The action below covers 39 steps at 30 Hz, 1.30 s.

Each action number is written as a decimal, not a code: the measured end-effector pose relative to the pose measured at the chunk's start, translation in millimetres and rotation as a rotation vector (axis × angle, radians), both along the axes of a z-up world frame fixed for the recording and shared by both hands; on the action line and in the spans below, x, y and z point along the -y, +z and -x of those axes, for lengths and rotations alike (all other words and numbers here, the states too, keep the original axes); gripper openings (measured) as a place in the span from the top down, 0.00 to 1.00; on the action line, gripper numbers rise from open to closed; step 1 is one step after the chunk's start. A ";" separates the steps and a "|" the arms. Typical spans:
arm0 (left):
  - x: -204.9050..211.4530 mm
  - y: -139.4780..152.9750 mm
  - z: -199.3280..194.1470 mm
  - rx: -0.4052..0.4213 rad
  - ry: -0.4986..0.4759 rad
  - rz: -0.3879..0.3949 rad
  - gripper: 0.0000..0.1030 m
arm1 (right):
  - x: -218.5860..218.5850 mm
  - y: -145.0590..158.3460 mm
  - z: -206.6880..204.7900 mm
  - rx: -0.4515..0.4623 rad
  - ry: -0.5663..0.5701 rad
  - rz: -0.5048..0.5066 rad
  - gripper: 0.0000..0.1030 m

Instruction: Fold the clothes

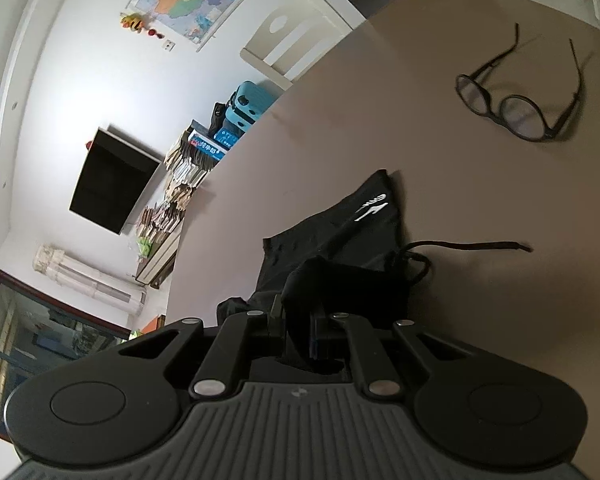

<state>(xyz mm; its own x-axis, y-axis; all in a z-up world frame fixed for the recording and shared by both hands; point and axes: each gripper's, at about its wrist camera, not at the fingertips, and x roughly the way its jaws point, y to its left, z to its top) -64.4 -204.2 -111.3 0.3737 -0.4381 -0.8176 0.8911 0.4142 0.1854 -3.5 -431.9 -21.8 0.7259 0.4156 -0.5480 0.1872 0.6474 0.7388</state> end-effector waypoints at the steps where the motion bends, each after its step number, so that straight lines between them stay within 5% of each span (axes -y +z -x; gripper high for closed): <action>1: 1.6 0.6 -3.5 -0.017 0.003 0.002 0.68 | 1.2 -0.9 0.3 -0.001 -0.001 0.000 0.90; 3: 1.8 3.5 -14.1 -0.051 0.042 0.013 0.88 | 1.8 -6.4 -3.3 -0.003 -0.003 0.000 0.90; 9: -52.2 56.5 -79.5 0.105 0.270 0.128 0.90 | 4.0 -11.2 -21.7 0.004 -0.037 -0.006 0.90; 12: -76.2 99.9 -116.5 0.230 0.343 0.158 0.91 | 1.7 13.2 -47.7 0.085 -0.059 0.012 0.91; 15: -104.6 177.2 -140.5 0.395 0.412 0.270 0.91 | -6.2 63.5 -63.1 0.228 -0.067 0.067 0.91; 16: -114.9 211.1 -137.2 0.480 0.418 0.324 0.91 | -9.3 82.1 -62.8 0.282 -0.066 0.085 0.91; 20: -140.2 268.5 -98.3 0.653 0.345 0.401 0.91 | -20.7 143.4 -46.0 0.473 -0.070 0.136 0.91; 23: -155.4 263.1 -69.5 0.669 0.270 0.369 0.90 | -24.6 149.1 -20.6 0.494 -0.068 0.117 0.91; 26: -178.0 211.5 -38.4 0.498 0.209 0.291 0.90 | -34.0 129.6 11.0 0.451 -0.037 0.124 0.91; 31: -197.4 98.8 -19.5 0.181 0.221 0.148 0.90 | -63.9 5.4 63.7 0.055 0.031 0.090 0.91; 34: -209.4 57.1 -16.5 0.088 0.231 0.099 0.90 | -77.8 -46.8 77.9 -0.111 0.015 0.098 0.91; 36: -221.6 52.5 -17.2 0.070 0.244 0.106 0.90 | -79.1 -71.3 89.4 -0.189 -0.035 0.074 0.91; 39: -240.8 59.5 -21.5 0.071 0.266 0.144 0.90 | -78.5 -72.3 99.5 -0.188 -0.095 0.052 0.91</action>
